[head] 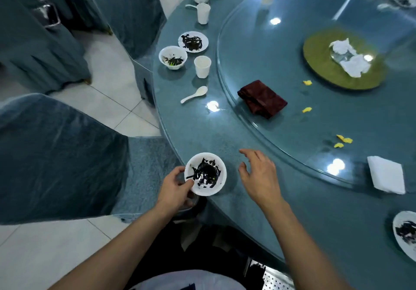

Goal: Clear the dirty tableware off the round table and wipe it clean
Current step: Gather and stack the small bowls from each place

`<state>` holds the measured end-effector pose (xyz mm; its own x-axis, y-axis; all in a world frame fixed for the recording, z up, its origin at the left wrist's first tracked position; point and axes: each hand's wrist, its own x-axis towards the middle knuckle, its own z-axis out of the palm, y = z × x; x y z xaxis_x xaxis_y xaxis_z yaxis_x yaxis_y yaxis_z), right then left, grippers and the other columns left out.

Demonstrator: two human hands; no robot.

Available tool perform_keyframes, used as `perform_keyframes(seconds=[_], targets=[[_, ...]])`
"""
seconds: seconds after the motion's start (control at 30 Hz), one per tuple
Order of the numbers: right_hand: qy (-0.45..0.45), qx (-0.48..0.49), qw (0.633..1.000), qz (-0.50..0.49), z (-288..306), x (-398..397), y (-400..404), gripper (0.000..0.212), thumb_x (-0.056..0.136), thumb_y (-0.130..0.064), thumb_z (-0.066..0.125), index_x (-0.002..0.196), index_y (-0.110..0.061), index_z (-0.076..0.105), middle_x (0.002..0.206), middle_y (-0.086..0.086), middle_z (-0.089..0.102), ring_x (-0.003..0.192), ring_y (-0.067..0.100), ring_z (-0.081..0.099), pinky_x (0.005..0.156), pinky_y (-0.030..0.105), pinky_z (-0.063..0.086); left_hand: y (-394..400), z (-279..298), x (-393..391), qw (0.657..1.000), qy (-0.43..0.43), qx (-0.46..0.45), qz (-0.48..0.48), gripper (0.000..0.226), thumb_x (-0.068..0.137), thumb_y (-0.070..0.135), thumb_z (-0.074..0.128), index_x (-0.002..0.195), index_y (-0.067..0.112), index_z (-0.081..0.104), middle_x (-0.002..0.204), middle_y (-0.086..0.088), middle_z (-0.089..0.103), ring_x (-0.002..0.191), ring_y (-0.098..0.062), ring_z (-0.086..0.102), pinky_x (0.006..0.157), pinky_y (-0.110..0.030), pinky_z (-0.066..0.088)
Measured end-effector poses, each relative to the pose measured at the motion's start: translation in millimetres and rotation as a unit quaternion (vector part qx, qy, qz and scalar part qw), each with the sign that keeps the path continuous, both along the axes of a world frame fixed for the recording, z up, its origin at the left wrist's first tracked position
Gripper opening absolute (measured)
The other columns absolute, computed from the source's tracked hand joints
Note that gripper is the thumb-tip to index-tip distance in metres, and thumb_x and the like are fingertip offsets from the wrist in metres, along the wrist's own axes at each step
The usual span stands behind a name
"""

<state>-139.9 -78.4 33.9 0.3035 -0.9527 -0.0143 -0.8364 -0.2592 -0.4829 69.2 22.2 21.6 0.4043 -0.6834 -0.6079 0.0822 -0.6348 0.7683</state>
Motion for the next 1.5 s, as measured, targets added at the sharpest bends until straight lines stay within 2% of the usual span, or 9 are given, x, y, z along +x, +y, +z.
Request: perform_keyframes(seconds=[0.1, 0.23, 0.47, 0.57, 0.67, 0.77, 1.03, 1.33, 1.5], targets=[[0.008, -0.03, 0.999, 0.041, 8, 31, 1, 0.036, 0.09, -0.019, 0.064, 0.126, -0.021, 0.061, 0.119, 0.0, 0.062, 0.108, 0.025, 0.058, 0.096, 0.042, 0.043, 17, 14, 27, 0.999, -0.024, -0.015, 0.04, 0.032, 0.093, -0.001, 0.058, 0.118, 0.018, 0.06, 0.076, -0.016, 0.066, 0.049, -0.02, 0.062, 0.043, -0.034, 0.054], [0.007, -0.066, 0.993, 0.102, 18, 80, 7, 0.037, 0.086, -0.018, 0.066, 0.123, -0.021, 0.061, 0.117, -0.001, 0.061, 0.101, 0.025, 0.058, 0.09, 0.042, 0.044, 47, 39, 66, 0.994, -0.038, -0.038, 0.1, 0.028, 0.094, -0.001, 0.059, 0.117, 0.016, 0.06, 0.083, -0.024, 0.066, 0.051, -0.023, 0.064, 0.044, -0.036, 0.055], [0.007, -0.108, 0.973, 0.203, 34, 179, 37, 0.045, 0.082, -0.019, 0.065, 0.126, -0.022, 0.059, 0.121, 0.0, 0.06, 0.102, 0.026, 0.057, 0.09, 0.043, 0.048, 114, 83, 138, 0.974, -0.071, -0.064, 0.206, 0.027, 0.092, 0.003, 0.063, 0.111, 0.022, 0.065, 0.086, -0.016, 0.072, 0.06, -0.029, 0.07, 0.052, -0.039, 0.059], [0.005, -0.114, 0.967, 0.227, 44, 229, 64, 0.048, 0.079, -0.019, 0.065, 0.127, -0.022, 0.059, 0.122, 0.0, 0.06, 0.104, 0.027, 0.057, 0.091, 0.044, 0.046, 150, 99, 176, 0.967, -0.078, -0.072, 0.233, 0.028, 0.091, 0.004, 0.064, 0.111, 0.024, 0.066, 0.085, -0.016, 0.073, 0.063, -0.03, 0.073, 0.055, -0.044, 0.061], [-0.001, -0.12, 0.96, 0.254, 53, 277, 97, 0.048, 0.081, -0.021, 0.067, 0.128, -0.022, 0.057, 0.126, 0.0, 0.059, 0.11, 0.026, 0.055, 0.096, 0.045, 0.045, 188, 111, 215, 0.96, -0.1, -0.076, 0.25, 0.028, 0.091, 0.005, 0.065, 0.108, 0.028, 0.066, 0.085, -0.014, 0.072, 0.061, -0.024, 0.073, 0.053, -0.039, 0.06], [-0.006, -0.125, 0.955, 0.269, 57, 325, 130, 0.047, 0.084, -0.024, 0.065, 0.13, -0.025, 0.056, 0.128, -0.002, 0.058, 0.114, 0.022, 0.053, 0.1, 0.043, 0.043, 223, 121, 256, 0.954, -0.105, -0.081, 0.27, 0.031, 0.09, 0.007, 0.066, 0.105, 0.034, 0.065, 0.086, -0.013, 0.073, 0.066, -0.026, 0.074, 0.053, -0.038, 0.06], [-0.019, -0.13, 0.951, 0.281, 60, 445, 195, 0.044, 0.086, -0.022, 0.066, 0.13, -0.025, 0.059, 0.125, -0.003, 0.059, 0.111, 0.022, 0.056, 0.095, 0.041, 0.042, 299, 137, 363, 0.941, -0.097, -0.086, 0.312, 0.031, 0.089, 0.008, 0.064, 0.114, 0.026, 0.065, 0.076, -0.014, 0.072, 0.068, -0.025, 0.073, 0.054, -0.036, 0.059], [-0.034, -0.133, 0.948, 0.287, 71, 564, 183, 0.042, 0.089, -0.025, 0.061, 0.131, -0.023, 0.057, 0.126, -0.002, 0.058, 0.11, 0.022, 0.055, 0.095, 0.043, 0.041, 298, 136, 474, 0.938, -0.102, -0.094, 0.316, 0.032, 0.09, 0.001, 0.062, 0.113, 0.024, 0.065, 0.079, -0.025, 0.068, 0.065, -0.022, 0.07, 0.052, -0.037, 0.059], [-0.05, -0.114, 0.96, 0.251, 65, 629, 156, 0.042, 0.089, -0.023, 0.063, 0.131, -0.026, 0.057, 0.125, -0.003, 0.059, 0.11, 0.022, 0.055, 0.097, 0.042, 0.041, 260, 140, 544, 0.947, -0.127, -0.099, 0.278, 0.038, 0.089, 0.002, 0.063, 0.11, 0.033, 0.064, 0.069, -0.019, 0.061, 0.066, -0.02, 0.071, 0.056, -0.039, 0.06]])
